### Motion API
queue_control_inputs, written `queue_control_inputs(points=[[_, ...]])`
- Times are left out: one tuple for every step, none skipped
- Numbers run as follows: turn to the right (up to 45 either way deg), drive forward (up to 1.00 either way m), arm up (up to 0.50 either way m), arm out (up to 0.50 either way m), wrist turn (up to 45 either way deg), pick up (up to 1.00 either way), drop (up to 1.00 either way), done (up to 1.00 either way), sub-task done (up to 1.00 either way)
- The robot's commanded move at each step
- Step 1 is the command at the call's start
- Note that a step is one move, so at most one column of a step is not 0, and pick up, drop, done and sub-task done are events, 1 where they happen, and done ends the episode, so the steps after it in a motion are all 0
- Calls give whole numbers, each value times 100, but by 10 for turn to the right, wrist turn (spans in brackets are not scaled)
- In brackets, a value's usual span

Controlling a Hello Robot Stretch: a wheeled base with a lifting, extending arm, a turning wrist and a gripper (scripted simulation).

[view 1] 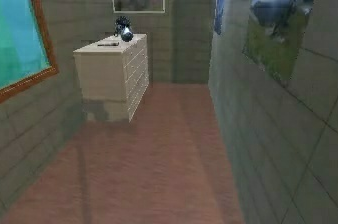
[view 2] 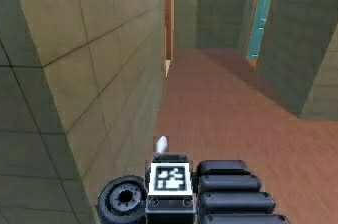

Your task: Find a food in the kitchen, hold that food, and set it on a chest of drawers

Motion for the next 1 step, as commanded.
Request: queue_control_inputs(points=[[0, 100, 0, 0, 0, 0, 0, 0, 0]])
